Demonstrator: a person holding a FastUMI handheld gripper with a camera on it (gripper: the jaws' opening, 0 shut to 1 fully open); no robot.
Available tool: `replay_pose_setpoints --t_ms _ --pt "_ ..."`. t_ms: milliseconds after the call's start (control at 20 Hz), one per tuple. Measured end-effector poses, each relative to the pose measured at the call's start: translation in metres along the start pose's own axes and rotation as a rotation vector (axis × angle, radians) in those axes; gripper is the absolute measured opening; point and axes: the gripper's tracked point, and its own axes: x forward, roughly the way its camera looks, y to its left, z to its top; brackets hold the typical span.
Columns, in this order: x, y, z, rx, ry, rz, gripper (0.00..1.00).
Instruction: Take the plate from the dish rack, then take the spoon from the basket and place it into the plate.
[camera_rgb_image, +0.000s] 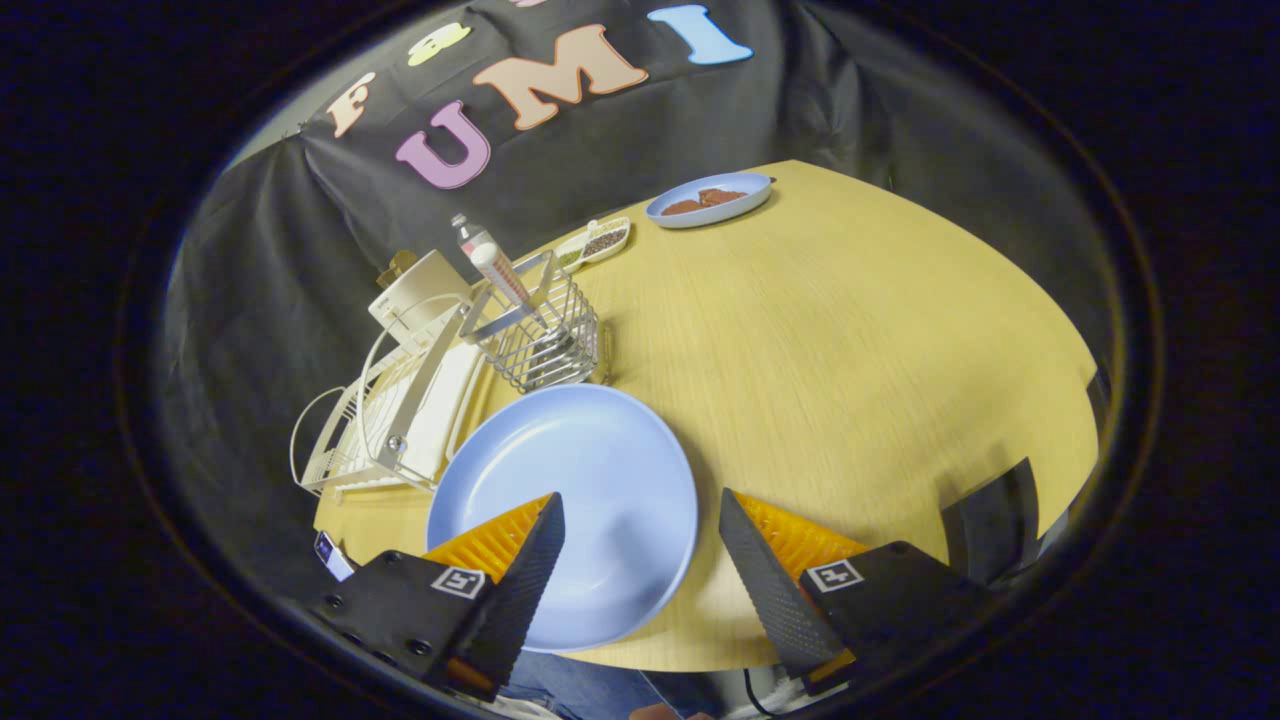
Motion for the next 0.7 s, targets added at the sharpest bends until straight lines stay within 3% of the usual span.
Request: replay_pose_setpoints --t_ms 200,450,700 --pt "-0.006 -0.001 0.015 -0.008 -0.066 -0.029 0.99" --pt "-0.022 0.003 0.063 -0.031 -0.253 -0.065 1.0" --pt "-0.034 0.039 0.087 -0.012 -0.357 0.025 1.0"
